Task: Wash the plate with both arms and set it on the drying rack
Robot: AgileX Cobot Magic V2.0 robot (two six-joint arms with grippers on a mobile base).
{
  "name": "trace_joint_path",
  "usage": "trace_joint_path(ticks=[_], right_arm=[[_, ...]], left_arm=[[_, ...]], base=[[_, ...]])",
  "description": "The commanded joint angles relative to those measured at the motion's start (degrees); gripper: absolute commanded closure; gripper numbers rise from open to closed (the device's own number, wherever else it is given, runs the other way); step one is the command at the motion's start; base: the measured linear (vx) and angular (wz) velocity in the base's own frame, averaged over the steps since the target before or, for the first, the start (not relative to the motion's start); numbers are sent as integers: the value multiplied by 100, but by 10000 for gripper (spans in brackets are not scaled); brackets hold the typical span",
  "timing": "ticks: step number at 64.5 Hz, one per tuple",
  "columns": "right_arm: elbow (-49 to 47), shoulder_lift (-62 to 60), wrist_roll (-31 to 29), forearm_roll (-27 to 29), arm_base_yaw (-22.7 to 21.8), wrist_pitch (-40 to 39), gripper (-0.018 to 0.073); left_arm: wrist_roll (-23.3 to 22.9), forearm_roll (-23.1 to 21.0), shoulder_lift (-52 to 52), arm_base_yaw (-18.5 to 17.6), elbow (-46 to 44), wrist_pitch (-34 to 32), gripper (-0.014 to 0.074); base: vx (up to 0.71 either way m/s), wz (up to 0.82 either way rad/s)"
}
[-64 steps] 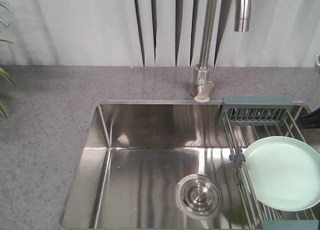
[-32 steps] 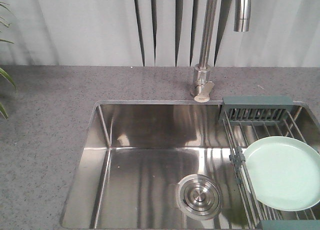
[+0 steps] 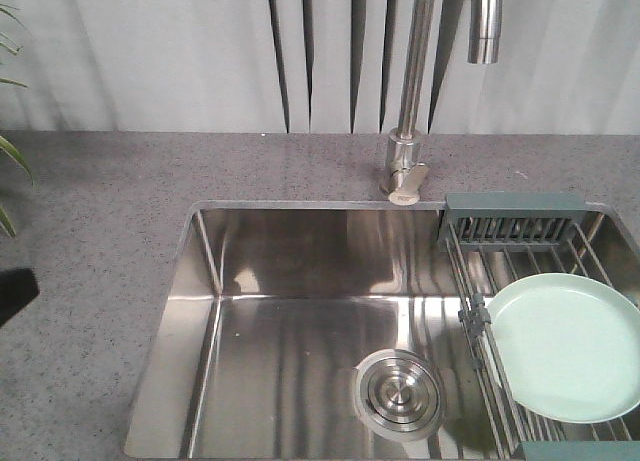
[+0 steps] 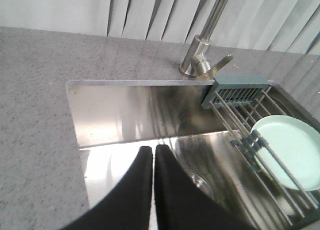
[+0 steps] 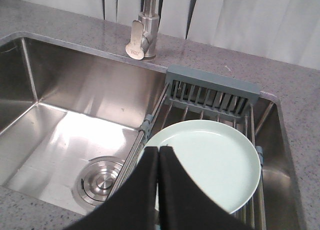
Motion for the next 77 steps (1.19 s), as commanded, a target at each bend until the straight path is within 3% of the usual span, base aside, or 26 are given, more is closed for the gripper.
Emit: trace_joint_path(ticks=[1, 10, 18, 25, 34, 42, 56, 62, 77], right_arm=[[-72, 72, -8, 4, 13, -471, 569], [-72, 77, -13, -1, 13, -458, 569], [-72, 77, -13, -1, 13, -426, 569], [-72, 77, -13, -1, 13, -426, 569], [-72, 77, -7, -1, 13, -337, 569], [-72, 77, 22, 10, 13, -296, 569], [-72, 77, 30, 10, 13, -296, 569], [-72, 77, 30, 10, 13, -296, 569], [-72, 77, 29, 23, 13, -296, 569]], left_arm=[[234, -703, 837, -12, -718, -267, 602], [801, -1864, 2090, -12, -1537, 54, 602], [1710, -3225, 3200, -62, -2079, 925, 602], [2302, -4237, 4035, -448, -2343, 1336, 602], [2610, -4996, 4906, -1059, -2574, 1307, 602], [2610, -5393, 5617, -1549, -2946, 1265, 602], [2543, -5393, 6809, -2194, -4194, 1153, 602], [2522, -5393, 7257, -2345, -4703, 930, 602], [1821, -5393, 8336, -2477, -5990, 681, 602]], base=[[0, 0], [0, 0], [0, 0], [0, 0], [0, 0], [0, 0], [0, 0], [0, 0], [0, 0]])
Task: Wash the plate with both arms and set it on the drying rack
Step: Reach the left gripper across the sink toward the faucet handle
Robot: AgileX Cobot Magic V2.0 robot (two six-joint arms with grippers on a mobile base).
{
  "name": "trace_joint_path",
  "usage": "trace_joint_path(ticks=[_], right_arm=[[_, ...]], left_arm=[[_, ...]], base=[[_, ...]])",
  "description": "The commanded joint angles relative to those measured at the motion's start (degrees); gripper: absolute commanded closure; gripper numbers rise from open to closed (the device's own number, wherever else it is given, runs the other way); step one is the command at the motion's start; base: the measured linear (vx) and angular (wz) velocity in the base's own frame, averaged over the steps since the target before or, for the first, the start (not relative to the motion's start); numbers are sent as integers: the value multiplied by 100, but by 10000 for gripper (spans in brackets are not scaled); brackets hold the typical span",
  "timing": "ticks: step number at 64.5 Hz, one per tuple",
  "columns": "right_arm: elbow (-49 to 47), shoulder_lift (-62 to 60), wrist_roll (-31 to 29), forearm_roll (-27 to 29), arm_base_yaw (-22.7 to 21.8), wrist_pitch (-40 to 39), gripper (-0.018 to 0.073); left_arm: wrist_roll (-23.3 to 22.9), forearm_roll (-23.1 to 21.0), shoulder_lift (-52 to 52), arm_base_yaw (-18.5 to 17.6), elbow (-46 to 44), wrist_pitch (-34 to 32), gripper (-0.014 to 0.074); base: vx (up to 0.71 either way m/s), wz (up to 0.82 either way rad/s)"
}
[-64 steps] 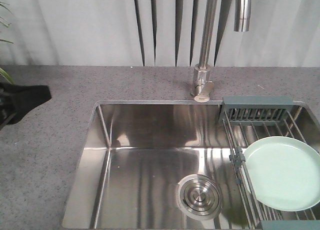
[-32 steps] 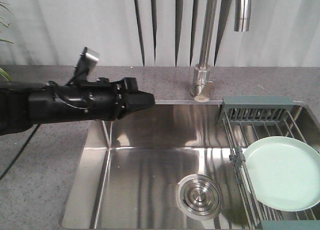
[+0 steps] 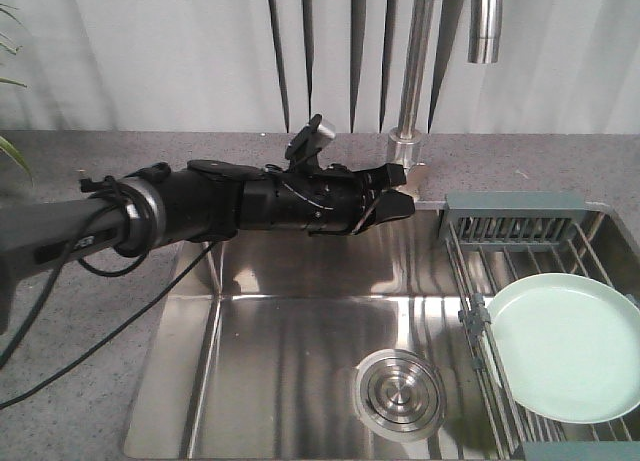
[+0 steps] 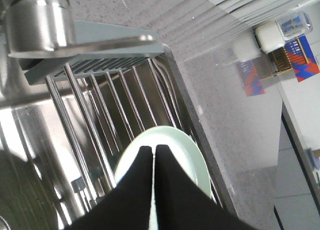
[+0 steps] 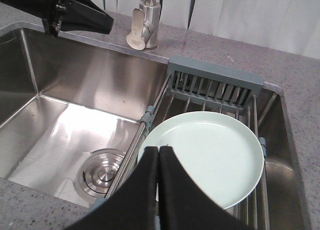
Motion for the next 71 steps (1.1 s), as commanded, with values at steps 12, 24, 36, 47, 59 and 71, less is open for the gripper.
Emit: trace_joint_path(ticks=[12, 24, 36, 47, 59, 71], right_arm=[[-131, 86, 4, 18, 13, -383, 569], [-131, 86, 4, 18, 13, -383, 569], [-131, 86, 4, 18, 13, -378, 569], [-131, 86, 4, 18, 13, -378, 569], [-131, 86, 4, 18, 13, -378, 569], [-131, 86, 4, 18, 13, -378, 569]], left_arm=[[-630, -545, 678, -104, -1424, 172, 602], [-931, -545, 1172, -104, -2214, 125, 602], [-1020, -545, 1382, -104, -2695, -41, 602], [-1026, -545, 1401, -66, -2829, -409, 602], [-1138, -545, 1431, 0, -2829, -557, 602], [-1138, -545, 1431, 46, -2829, -488, 602]], base=[[0, 0], [0, 0], [0, 0], [0, 0], [0, 0], [0, 0]])
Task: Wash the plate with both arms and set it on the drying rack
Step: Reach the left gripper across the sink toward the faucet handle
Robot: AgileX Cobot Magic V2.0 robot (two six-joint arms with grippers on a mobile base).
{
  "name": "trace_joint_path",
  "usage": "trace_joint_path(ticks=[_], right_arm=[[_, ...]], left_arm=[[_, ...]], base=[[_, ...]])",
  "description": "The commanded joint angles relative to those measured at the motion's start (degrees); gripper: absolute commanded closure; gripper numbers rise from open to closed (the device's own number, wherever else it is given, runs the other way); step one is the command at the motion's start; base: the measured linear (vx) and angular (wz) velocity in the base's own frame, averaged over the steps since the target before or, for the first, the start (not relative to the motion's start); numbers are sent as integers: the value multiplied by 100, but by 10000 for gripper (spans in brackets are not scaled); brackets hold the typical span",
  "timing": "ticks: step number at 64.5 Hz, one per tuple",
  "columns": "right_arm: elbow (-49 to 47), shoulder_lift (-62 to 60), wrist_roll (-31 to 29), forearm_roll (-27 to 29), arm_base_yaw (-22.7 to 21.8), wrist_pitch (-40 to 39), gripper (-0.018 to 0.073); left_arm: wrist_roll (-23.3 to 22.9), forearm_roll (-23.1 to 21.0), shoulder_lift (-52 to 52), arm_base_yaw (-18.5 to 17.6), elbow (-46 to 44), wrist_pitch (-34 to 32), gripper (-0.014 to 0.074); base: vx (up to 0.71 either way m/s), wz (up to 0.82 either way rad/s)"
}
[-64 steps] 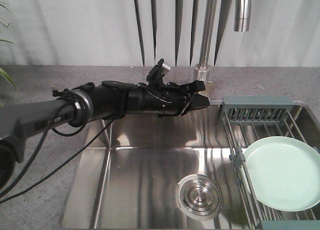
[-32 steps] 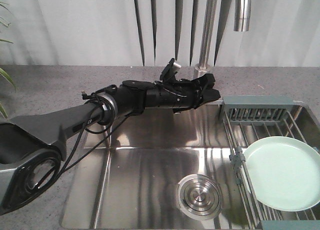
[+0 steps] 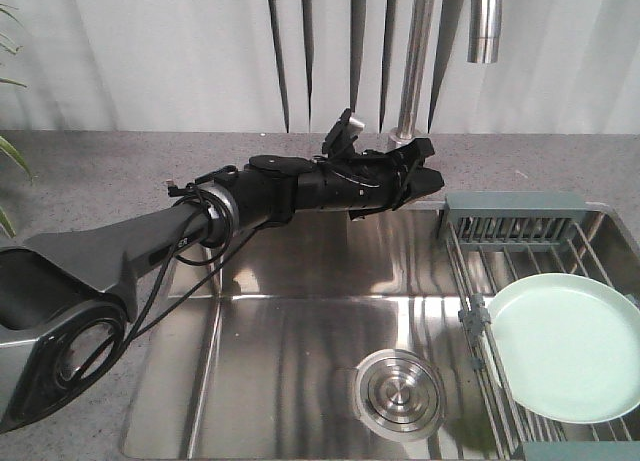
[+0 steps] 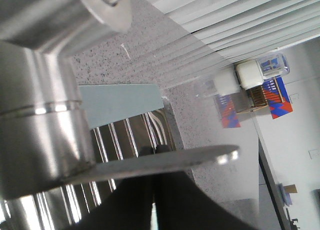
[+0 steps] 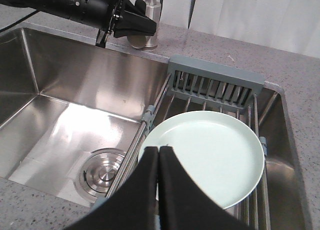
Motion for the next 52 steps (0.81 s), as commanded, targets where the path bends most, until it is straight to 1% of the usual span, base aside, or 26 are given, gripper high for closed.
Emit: trace_joint_path(ticks=[1, 15, 34, 42, 52], right_arm=[[-131, 86, 4, 5, 13, -387, 569], [-131, 86, 4, 5, 13, -387, 569], [-131, 86, 10, 5, 13, -376, 569], [-131, 86, 10, 5, 13, -376, 569], [-131, 86, 10, 5, 13, -376, 569]], left_arm=[[-33, -573, -377, 136, -209, -233, 602], [-70, -573, -389, 187, -310, -315, 602], [-70, -573, -396, 233, -488, 24, 602], [-70, -519, -396, 233, -488, 447, 602], [-76, -466, -396, 233, -488, 1376, 602]], base=[[0, 0], [0, 0], [0, 0], [0, 0], [0, 0]])
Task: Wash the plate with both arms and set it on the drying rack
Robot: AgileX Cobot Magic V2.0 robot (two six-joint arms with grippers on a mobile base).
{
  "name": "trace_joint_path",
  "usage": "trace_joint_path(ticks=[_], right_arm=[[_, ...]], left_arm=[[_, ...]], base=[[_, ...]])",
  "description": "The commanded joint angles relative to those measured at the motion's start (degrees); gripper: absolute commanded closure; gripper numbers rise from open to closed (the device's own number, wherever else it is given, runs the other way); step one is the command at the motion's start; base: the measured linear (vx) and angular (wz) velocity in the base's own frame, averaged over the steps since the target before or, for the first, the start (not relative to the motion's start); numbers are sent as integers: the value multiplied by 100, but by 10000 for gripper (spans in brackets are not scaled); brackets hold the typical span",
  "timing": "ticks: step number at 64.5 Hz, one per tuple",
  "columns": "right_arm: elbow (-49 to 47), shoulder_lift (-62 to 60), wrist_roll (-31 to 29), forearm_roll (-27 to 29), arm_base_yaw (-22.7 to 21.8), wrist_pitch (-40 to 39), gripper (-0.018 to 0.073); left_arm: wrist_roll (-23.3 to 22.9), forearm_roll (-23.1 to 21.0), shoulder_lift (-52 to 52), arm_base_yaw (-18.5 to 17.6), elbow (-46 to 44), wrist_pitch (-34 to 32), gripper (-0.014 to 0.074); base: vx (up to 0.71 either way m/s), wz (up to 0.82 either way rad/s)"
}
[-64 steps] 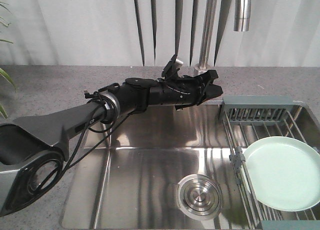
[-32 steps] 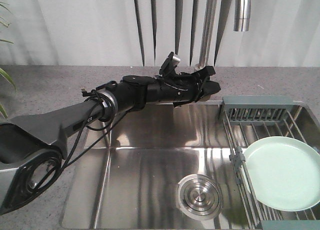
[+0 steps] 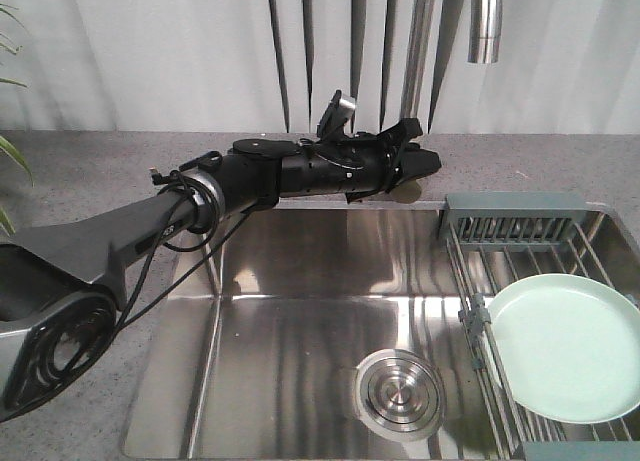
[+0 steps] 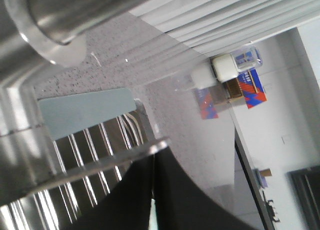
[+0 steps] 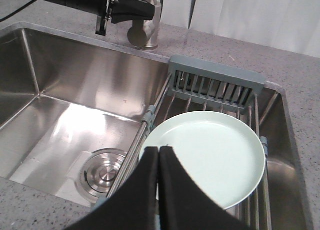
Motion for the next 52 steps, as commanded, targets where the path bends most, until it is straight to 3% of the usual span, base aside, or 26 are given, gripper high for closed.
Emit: trace_joint_path(ticks=[1, 12, 21, 34, 46, 52], right_arm=[[-131, 86, -7, 3, 13, -381, 569], [-131, 86, -7, -2, 13, -381, 569], [-131, 86, 5, -2, 13, -381, 569], [-131, 86, 5, -8, 13, -381, 569], [-131, 86, 5, -8, 13, -381, 569], [-131, 86, 5, -12, 13, -367, 569]], left_arm=[[-50, -440, -401, 12, -205, 777, 602], [-667, 211, -421, 12, -205, 1407, 602], [-1084, 1364, -665, 12, -205, 1688, 602], [-1829, 3392, -1318, 12, -205, 2228, 602], [-2008, 4452, -1946, 12, -189, 3110, 602], [-2269, 4917, -2283, 6, -189, 3142, 602]], base=[[0, 0], [0, 0], [0, 0], [0, 0], [0, 0], [0, 0]])
